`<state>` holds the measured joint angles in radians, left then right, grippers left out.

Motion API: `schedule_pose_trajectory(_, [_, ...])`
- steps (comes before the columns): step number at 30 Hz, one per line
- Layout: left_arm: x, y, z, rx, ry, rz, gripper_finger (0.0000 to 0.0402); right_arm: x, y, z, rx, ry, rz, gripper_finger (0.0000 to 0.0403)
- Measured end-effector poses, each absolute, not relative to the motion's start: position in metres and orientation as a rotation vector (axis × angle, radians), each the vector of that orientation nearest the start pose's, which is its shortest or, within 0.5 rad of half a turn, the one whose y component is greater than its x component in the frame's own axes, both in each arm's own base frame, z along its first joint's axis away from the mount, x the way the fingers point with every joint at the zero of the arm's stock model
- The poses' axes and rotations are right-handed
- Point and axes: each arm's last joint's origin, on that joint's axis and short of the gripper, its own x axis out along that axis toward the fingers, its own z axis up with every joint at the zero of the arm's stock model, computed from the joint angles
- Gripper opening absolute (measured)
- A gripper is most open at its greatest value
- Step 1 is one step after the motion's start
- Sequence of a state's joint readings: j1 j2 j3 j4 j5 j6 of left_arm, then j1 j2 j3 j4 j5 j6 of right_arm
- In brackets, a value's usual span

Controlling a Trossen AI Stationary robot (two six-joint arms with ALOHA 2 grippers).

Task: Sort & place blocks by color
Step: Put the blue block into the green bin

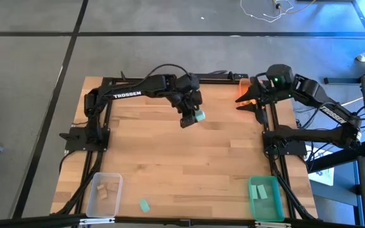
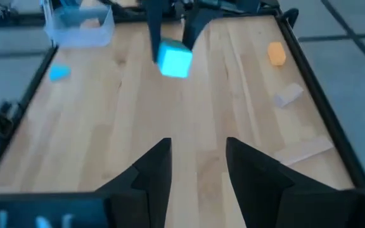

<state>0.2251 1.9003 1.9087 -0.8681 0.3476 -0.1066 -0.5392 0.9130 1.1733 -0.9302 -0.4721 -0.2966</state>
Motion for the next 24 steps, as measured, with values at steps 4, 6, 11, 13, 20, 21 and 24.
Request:
schedule_pose_trajectory(4, [0.408, 0.083, 0.351, -0.435, 0.748, -0.183, 0.0124, 0.142, -0.066, 0.375, -0.136, 0.582, 0.099, 0.0149])
schedule_pose_trajectory(6, [0.41, 0.084, 0.355, -0.467, 0.705, -0.239, 0.0124, 0.146, -0.064, 0.375, -0.236, 0.568, 0.146, 0.0149])
schedule_pose_trajectory(11, [0.413, 0.09, 0.362, -0.52, 0.628, -0.308, 0.0124, 0.163, -0.056, 0.375, -0.487, 0.506, 0.281, 0.0149])
schedule_pose_trajectory(13, [0.413, 0.093, 0.363, -0.549, 0.62, -0.318, 0.0124, 0.171, -0.052, 0.375, -0.562, 0.48, 0.306, 0.0149])
schedule_pose_trajectory(20, [0.413, 0.095, 0.364, -0.576, 0.614, -0.305, 0.0124, 0.201, -0.042, 0.374, -0.699, 0.435, 0.291, 0.0149])
schedule_pose_trajectory(21, [0.413, 0.095, 0.365, -0.575, 0.611, -0.305, 0.0124, 0.205, -0.041, 0.374, -0.701, 0.432, 0.292, 0.0149])
schedule_pose_trajectory(24, [0.413, 0.094, 0.365, -0.573, 0.611, -0.301, 0.0124, 0.214, -0.041, 0.369, -0.666, 0.477, 0.246, 0.0149])
